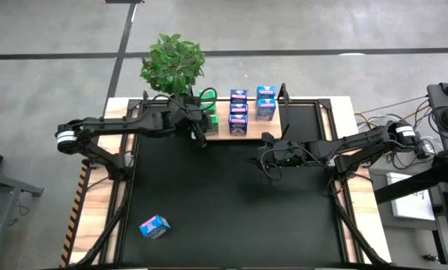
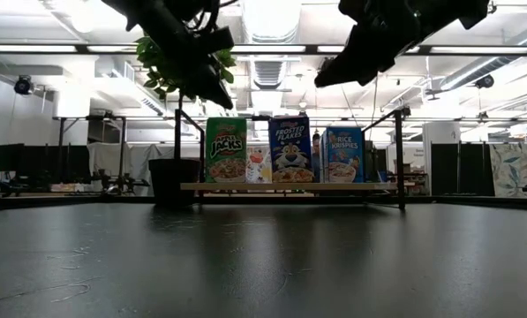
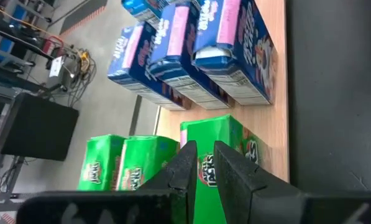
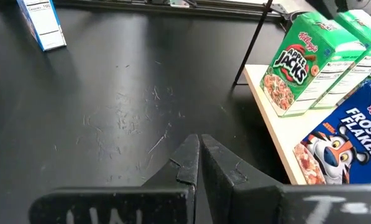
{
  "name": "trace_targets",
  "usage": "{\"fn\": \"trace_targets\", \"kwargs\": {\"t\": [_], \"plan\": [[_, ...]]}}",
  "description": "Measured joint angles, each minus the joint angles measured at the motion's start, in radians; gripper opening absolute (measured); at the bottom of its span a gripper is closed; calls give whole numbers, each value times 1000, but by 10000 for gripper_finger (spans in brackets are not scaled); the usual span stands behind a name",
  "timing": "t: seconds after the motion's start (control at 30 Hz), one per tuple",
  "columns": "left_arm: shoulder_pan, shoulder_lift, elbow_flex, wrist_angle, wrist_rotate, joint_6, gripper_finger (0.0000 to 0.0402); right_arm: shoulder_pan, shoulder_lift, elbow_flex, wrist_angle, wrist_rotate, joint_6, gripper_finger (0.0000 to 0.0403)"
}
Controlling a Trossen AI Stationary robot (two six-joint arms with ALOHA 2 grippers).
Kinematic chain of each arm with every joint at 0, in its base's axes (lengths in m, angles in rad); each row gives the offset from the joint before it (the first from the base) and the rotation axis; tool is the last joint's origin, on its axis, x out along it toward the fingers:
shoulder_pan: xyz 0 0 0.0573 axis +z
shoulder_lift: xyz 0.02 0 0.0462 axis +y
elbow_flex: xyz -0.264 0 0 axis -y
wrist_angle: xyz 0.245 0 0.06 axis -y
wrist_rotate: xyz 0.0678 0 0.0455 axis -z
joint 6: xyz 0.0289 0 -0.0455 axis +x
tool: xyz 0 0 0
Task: Stack cereal on shelf
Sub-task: Put the green cereal box aligned with the green cereal boxes on the shelf
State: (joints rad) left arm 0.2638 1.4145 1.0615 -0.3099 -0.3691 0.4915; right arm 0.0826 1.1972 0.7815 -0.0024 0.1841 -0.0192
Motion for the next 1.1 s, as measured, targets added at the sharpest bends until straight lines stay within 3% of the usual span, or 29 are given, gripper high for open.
{"fn": "trace_targets", "kwargs": {"t": [1.1], "plan": [[-10, 17, 0, -64, -68, 19, 37, 0, 16, 0, 1, 0, 1, 9]]}}
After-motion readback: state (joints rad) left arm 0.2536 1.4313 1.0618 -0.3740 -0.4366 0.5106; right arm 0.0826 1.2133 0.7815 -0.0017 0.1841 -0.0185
